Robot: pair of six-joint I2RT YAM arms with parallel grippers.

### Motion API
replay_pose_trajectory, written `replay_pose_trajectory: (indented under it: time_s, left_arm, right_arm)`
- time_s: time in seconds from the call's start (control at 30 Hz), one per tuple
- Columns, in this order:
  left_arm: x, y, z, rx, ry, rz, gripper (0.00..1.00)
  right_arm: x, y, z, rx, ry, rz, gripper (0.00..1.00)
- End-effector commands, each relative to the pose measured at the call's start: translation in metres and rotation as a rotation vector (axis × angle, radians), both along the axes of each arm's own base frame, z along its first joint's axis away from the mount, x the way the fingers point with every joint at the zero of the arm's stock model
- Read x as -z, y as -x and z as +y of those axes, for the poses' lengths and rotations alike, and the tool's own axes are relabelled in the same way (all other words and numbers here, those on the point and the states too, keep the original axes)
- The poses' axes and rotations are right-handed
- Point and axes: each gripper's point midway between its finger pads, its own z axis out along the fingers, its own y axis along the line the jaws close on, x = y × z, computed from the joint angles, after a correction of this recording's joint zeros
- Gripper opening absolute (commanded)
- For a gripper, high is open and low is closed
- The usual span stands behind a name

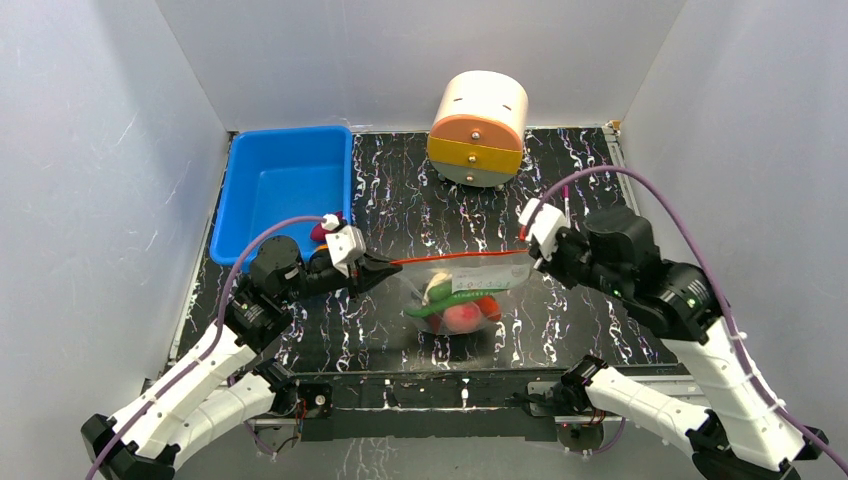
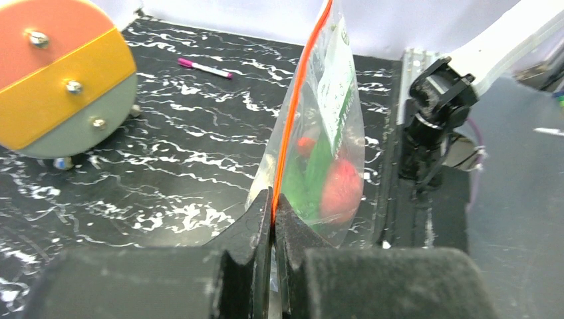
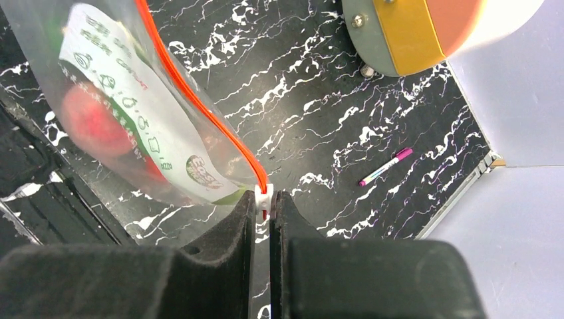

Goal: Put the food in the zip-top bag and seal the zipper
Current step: Zip the zipper food storage bag at the center of the board, then place the zipper food storage bag at the center of the board.

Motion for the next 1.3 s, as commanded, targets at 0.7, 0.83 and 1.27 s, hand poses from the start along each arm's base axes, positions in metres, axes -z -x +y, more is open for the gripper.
replay_pose_trajectory:
  time_s: [0.7, 0.83, 1.27]
  left_arm:
    - [0.040, -0.108, 0.013, -0.528, -0.150, 0.256, 0.98]
    - [0.021, -0.109, 0.022, -0.565, -0.109, 0.217, 0.98]
    - [-0.010, -0.112, 0.047, -0.751, 0.010, 0.309, 0.98]
  right_arm:
    - [0.041, -0.156, 0.045, 0.275, -0.052, -0.169, 0.12]
    - [0.035, -0.159, 0.050, 0.291, -0.098, -0.158, 0.35]
    - [-0.006, -0.115, 0.060, 0.293, -0.428, -0.072, 0.98]
